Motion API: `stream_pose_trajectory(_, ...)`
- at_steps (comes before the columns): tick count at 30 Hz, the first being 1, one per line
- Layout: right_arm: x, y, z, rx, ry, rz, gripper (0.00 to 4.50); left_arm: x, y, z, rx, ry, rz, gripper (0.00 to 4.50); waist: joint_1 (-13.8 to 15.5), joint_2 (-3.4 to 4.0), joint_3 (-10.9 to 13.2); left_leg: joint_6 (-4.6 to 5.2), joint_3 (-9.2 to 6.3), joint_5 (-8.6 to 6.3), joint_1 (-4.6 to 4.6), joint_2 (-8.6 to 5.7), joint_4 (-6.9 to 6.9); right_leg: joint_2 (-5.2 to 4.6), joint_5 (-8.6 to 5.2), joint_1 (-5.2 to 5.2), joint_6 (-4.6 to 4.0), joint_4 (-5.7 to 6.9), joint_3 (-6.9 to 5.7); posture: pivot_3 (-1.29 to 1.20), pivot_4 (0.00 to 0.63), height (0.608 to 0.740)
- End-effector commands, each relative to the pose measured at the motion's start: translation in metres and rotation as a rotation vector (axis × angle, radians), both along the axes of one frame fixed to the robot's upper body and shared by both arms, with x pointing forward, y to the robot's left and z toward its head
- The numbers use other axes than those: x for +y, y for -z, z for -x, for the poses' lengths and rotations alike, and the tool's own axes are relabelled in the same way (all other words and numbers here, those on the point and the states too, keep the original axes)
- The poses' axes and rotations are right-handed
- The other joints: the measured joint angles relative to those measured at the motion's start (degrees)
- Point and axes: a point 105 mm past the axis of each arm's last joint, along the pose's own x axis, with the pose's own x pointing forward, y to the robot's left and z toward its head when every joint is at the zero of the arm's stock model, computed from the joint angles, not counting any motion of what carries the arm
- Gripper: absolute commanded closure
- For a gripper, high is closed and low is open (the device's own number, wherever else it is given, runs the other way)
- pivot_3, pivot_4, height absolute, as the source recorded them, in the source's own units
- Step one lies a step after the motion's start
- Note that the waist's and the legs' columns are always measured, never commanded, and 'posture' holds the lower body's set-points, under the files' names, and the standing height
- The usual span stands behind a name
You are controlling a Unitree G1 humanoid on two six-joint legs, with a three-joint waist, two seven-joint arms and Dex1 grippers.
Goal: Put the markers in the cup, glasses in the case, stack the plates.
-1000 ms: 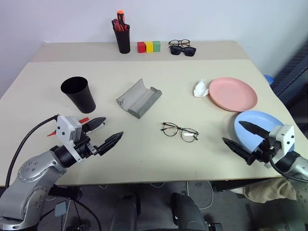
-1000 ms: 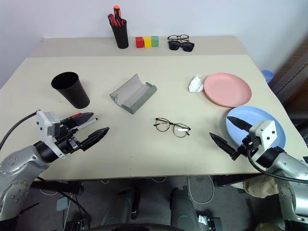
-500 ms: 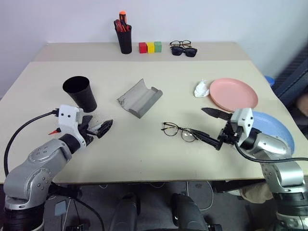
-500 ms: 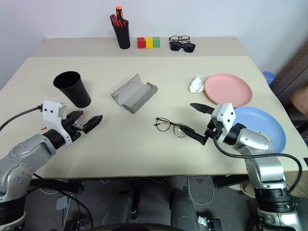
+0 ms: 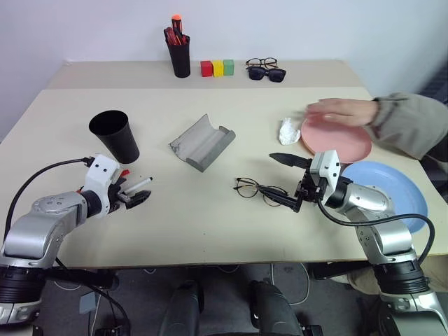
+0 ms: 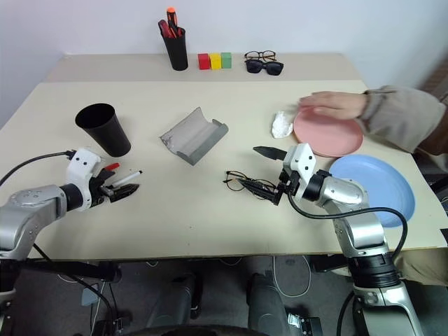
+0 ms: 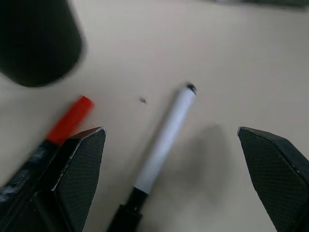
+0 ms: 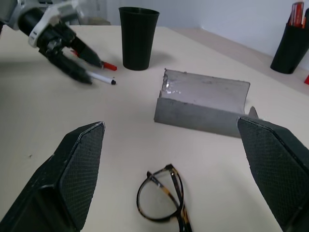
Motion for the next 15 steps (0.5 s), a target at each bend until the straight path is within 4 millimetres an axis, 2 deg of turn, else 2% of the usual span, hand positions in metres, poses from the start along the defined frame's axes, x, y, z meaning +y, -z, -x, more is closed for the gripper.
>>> stream_pose_trajectory(1, 0.008, -0.015, 0.005, -0.049, -0.024, -0.014, 0.06, 0.004, 0.003, -0.004, 0.033, 0.049, -0.063, 0.00, 0.00, 0.00, 0.00, 0.00, 0.00, 0.00, 0.00, 0.00, 0.01, 0.00, 0.00, 0.00, 0.00, 0.02, 0.00, 0.00, 0.150, 0.740)
stream_pose_trajectory(3, 0.009, -0.018, 0.005, -0.051, -0.021, -0.017, 0.06, 0.006, 0.009, -0.008, 0.073, 0.045, -0.100, 0.00, -0.01, 0.02, -0.01, 0.00, 0.00, 0.00, 0.02, 0.00, 0.01, 0.00, 0.00, 0.00, 0.00, 0.04, 0.00, 0.00, 0.150, 0.740)
stream_pose_trajectory(6, 0.009, -0.019, 0.006, -0.050, -0.016, -0.018, 0.00, 0.004, 0.010, -0.013, 0.094, 0.051, -0.113, 0.83, 0.06, 0.05, -0.05, 0.00, 0.00, 0.00, 0.07, 0.00, 0.02, -0.01, 0.00, 0.05, 0.00, 0.05, 0.00, 0.00, 0.150, 0.740)
stream_pose_trajectory(10, 0.009, -0.020, 0.008, -0.046, -0.010, -0.018, 0.00, -0.003, 0.009, -0.013, 0.111, 0.076, -0.111, 2.76, -0.09, 0.06, -0.06, 0.00, 0.00, 0.00, 0.10, 0.01, 0.02, -0.01, 0.00, 0.07, 0.01, 0.08, 0.01, 0.00, 0.150, 0.740)
stream_pose_trajectory(13, 0.007, -0.019, 0.007, -0.041, -0.005, -0.016, 0.00, -0.007, 0.009, -0.008, 0.124, 0.086, -0.108, 4.39, -0.20, 0.07, -0.06, 0.00, 0.00, 0.01, 0.12, 0.03, 0.02, 0.00, 0.00, 0.06, 0.01, 0.13, 0.01, 0.00, 0.150, 0.740)
stream_pose_trajectory(15, 0.008, -0.018, 0.005, -0.038, -0.004, -0.017, 0.00, -0.012, 0.006, -0.002, 0.125, 0.114, -0.095, 4.39, -0.32, 0.07, -0.06, 0.01, 0.00, 0.01, 0.13, 0.03, 0.01, 0.00, 0.00, 0.05, 0.01, 0.15, 0.01, 0.00, 0.150, 0.740)
